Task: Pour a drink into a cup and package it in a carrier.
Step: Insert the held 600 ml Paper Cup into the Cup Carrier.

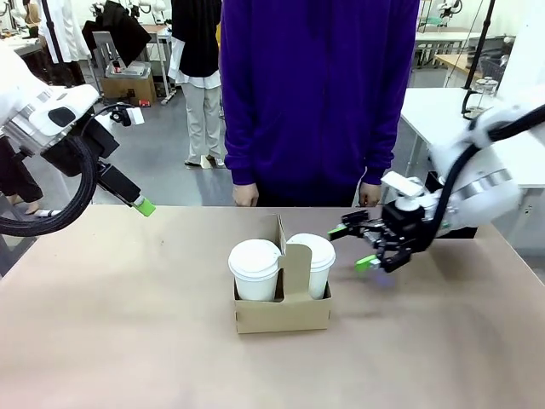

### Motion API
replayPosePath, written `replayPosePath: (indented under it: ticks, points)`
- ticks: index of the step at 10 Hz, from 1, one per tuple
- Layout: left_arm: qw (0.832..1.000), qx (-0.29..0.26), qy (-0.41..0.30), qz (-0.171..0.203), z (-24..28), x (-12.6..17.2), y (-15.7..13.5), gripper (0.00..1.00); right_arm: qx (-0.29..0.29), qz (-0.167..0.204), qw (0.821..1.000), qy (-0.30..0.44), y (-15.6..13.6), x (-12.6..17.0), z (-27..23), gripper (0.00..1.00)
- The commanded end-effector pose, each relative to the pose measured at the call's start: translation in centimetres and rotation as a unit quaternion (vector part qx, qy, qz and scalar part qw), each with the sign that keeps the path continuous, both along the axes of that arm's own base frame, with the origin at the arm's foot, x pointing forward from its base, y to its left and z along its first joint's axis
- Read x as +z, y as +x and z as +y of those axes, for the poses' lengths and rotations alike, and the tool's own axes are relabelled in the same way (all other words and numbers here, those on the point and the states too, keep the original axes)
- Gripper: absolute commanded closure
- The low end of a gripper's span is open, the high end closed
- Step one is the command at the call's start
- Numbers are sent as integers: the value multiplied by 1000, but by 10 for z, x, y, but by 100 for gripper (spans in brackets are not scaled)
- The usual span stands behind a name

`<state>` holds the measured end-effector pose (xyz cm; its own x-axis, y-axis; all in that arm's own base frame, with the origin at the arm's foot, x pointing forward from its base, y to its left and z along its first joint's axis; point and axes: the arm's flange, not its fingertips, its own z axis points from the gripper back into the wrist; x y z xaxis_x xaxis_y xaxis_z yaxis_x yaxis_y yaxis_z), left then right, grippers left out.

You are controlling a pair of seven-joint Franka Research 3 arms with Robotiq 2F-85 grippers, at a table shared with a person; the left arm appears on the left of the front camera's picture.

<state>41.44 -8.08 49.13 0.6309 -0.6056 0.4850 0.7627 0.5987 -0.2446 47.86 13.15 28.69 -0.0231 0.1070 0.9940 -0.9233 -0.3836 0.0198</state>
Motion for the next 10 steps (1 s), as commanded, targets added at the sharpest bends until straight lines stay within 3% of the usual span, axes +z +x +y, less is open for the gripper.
replayPosePath:
  ticks: [1, 4, 6, 9, 10]
  points:
    - [1000, 1, -4, -2, 0, 1, 1, 0, -63, 38, 996, -42, -25, 28, -35, 0]
    - [1000, 1, -4, -2, 0, 1, 1, 0, -180, 71, 976, -100, -49, 68, -101, 0]
    - [1000, 1, -4, -2, 0, 1, 1, 0, -280, 94, 940, -170, -67, 78, -139, 0]
    - [1000, 1, -4, -2, 0, 1, 1, 0, -360, 110, 901, -218, -90, 79, -184, 0]
    - [1000, 1, -4, -2, 0, 1, 1, 0, -369, 117, 896, -218, -98, 75, -194, 0]
